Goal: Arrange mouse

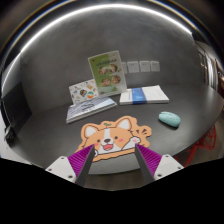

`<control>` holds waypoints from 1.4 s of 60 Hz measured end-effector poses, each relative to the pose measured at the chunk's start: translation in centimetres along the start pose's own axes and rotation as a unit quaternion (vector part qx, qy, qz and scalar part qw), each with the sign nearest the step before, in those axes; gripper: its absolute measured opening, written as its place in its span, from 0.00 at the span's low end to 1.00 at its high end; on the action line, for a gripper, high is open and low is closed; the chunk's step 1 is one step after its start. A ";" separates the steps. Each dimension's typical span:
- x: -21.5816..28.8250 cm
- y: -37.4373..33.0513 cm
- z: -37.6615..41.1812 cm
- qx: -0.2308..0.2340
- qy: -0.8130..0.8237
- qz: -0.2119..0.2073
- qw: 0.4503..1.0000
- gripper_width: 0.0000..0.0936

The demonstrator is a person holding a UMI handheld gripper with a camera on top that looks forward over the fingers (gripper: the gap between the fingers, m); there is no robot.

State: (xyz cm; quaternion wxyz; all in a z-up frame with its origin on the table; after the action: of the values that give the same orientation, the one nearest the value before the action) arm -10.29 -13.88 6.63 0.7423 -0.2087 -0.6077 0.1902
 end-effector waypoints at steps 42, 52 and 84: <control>4.3 10.0 -26.3 -0.028 -0.075 -0.005 0.997 0.87; 6.2 13.0 -26.8 -0.002 -0.086 0.002 0.996 0.86; 11.2 8.3 -27.5 -0.048 -0.033 -0.041 0.997 0.41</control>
State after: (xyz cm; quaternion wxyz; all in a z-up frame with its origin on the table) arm 18.59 -3.05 6.60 0.7178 -0.2126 -0.6485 0.1376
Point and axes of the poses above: the point between the fingertips, and its own axes, seen from behind it with the camera up: z to the left, x up, y forward, the way the camera looks, the point moved 3 cm from there along -y, backward, against the way the camera looks, and after that the axes turned 2 degrees about z, right-handed, at the moved point
